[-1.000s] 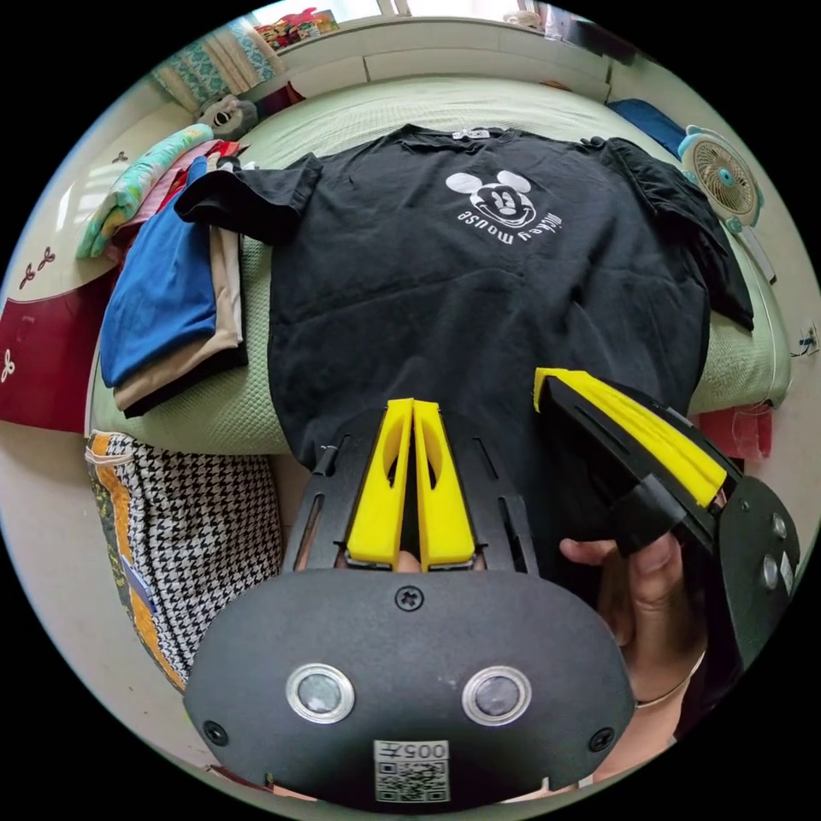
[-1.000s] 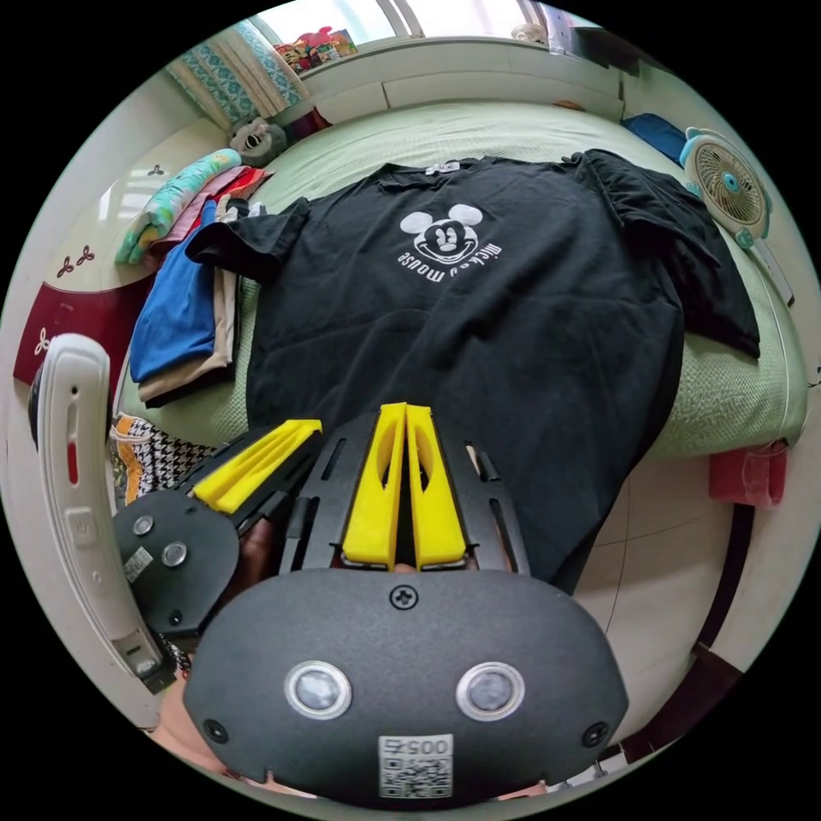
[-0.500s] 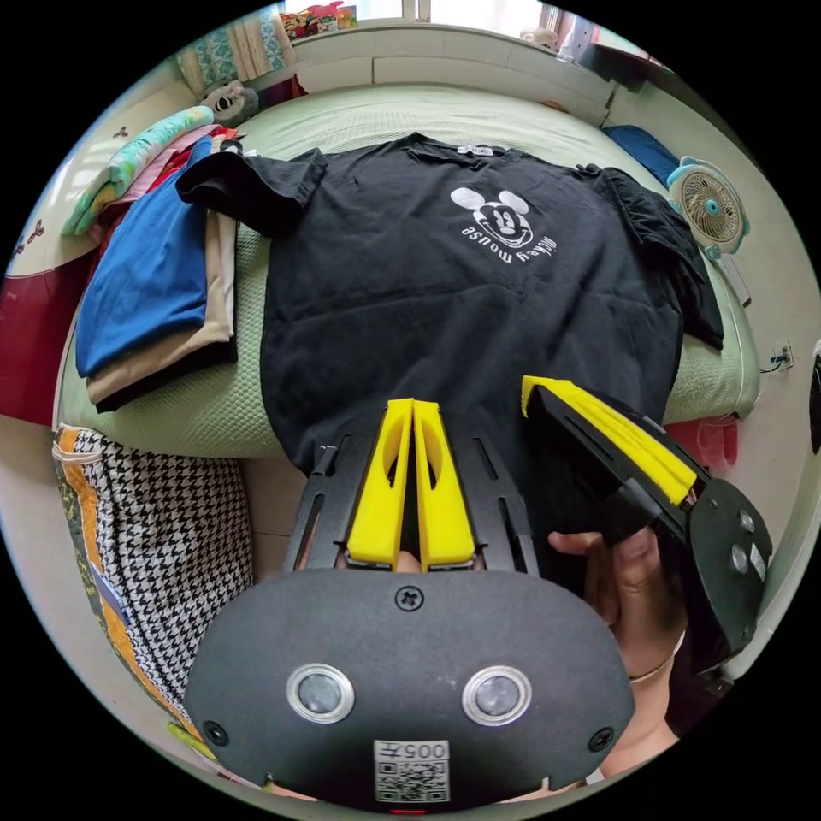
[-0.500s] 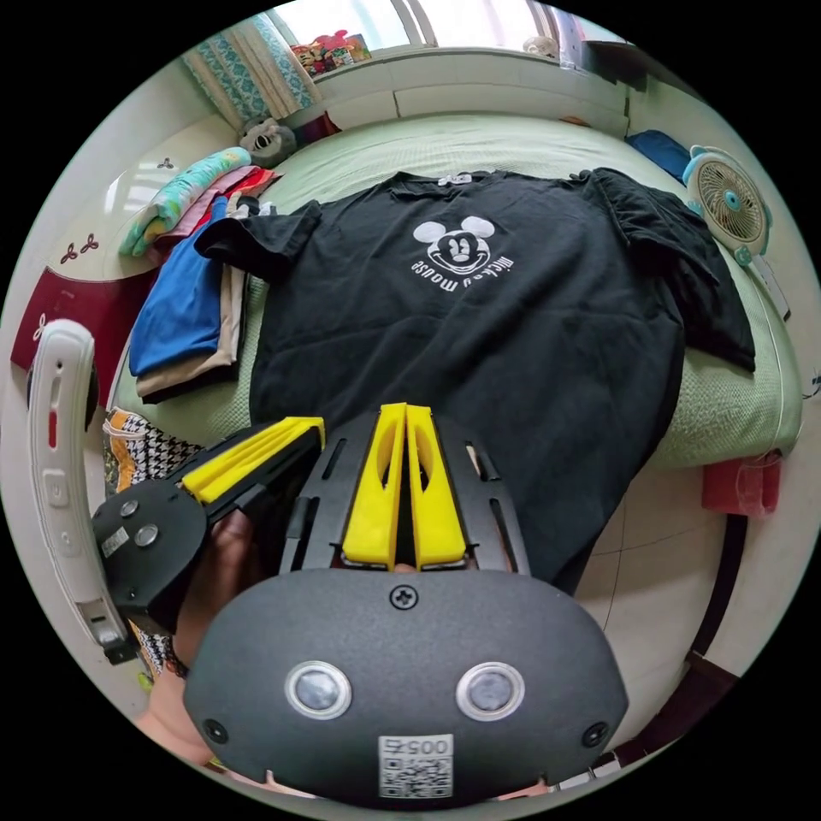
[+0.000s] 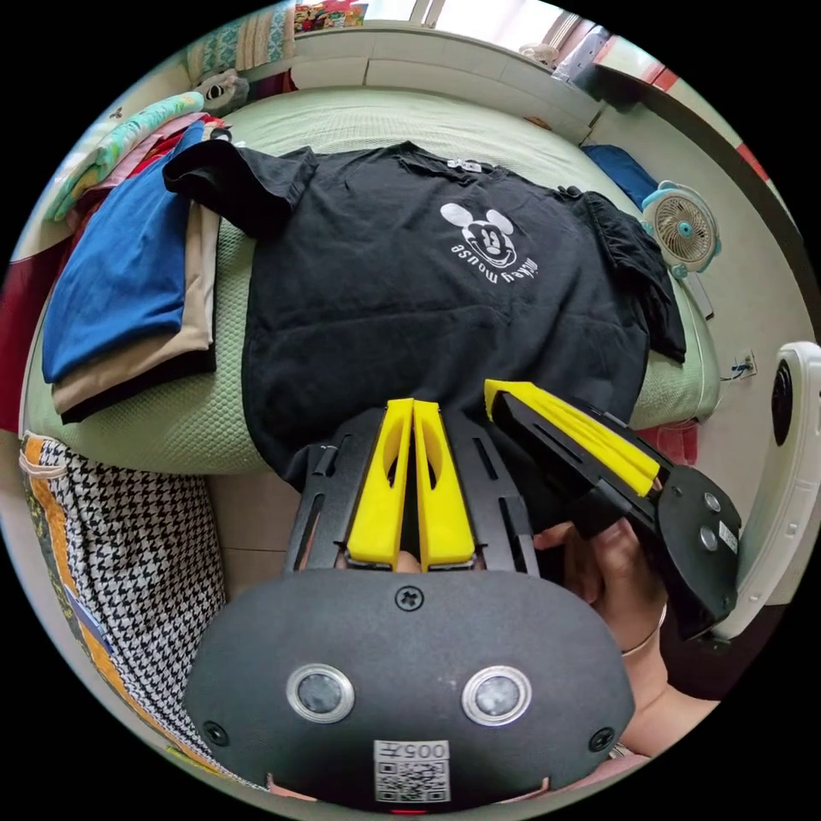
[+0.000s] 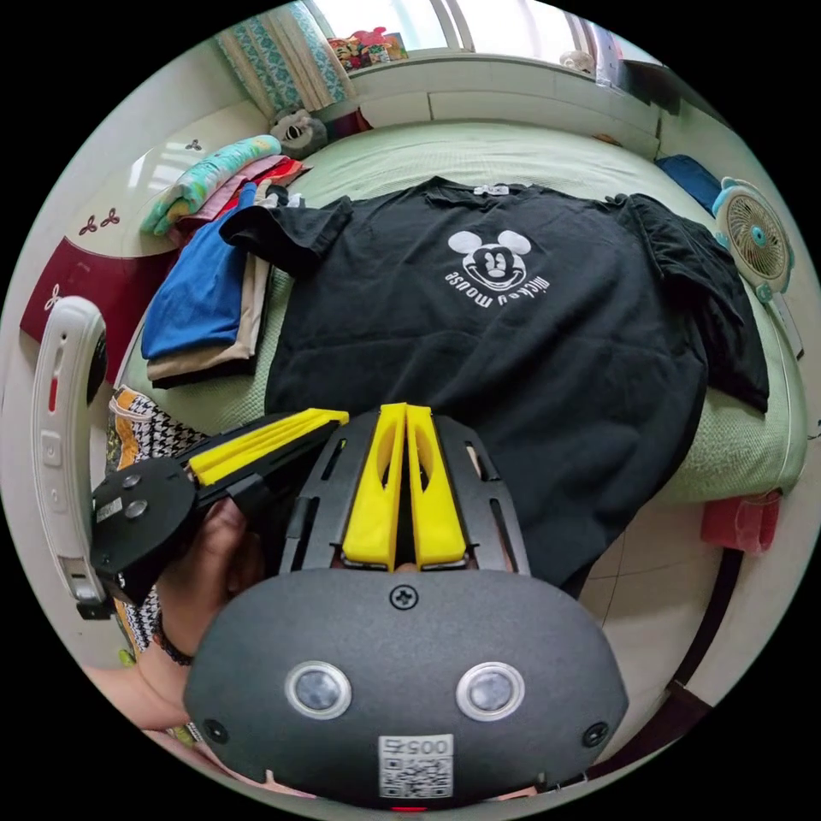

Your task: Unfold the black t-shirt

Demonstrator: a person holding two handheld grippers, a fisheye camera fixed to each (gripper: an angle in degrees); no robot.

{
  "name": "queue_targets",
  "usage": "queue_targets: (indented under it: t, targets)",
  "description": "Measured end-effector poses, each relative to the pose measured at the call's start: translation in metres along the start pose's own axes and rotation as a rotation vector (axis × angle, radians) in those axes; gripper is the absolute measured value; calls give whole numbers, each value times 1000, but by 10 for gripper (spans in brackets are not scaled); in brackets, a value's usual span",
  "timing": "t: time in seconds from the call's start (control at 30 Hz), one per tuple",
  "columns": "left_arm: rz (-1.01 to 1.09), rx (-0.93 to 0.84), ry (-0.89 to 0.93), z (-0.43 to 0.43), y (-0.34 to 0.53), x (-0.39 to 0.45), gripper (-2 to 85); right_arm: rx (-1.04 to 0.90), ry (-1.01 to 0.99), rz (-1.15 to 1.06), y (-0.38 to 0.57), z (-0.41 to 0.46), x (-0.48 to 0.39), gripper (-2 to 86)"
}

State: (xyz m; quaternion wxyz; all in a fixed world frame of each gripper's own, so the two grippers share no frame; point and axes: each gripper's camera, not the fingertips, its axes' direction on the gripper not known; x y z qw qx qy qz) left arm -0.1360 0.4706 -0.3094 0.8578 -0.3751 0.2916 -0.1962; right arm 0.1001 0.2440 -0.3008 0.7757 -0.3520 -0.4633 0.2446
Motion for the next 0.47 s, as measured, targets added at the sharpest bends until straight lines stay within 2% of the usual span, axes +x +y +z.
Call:
queue_targets:
  t: [0.17,0.3,0.4,0.47]
  targets:
    - [20,13,55,-19,-1,-29,-3,54,-107,-132,-2,-10,-19,-12]
    - [26,48,-23,-37,-3,-63,-2,208,-237,-223,-15,-26,-29,-9]
    - [-30,131,-89,-57,-11,-101,-1,279,-257,-308,-42,-26,-42,-4]
    - [-89,247,-94,-76,-20,-129,3,303,-263,-331,-64,-22,-52,4]
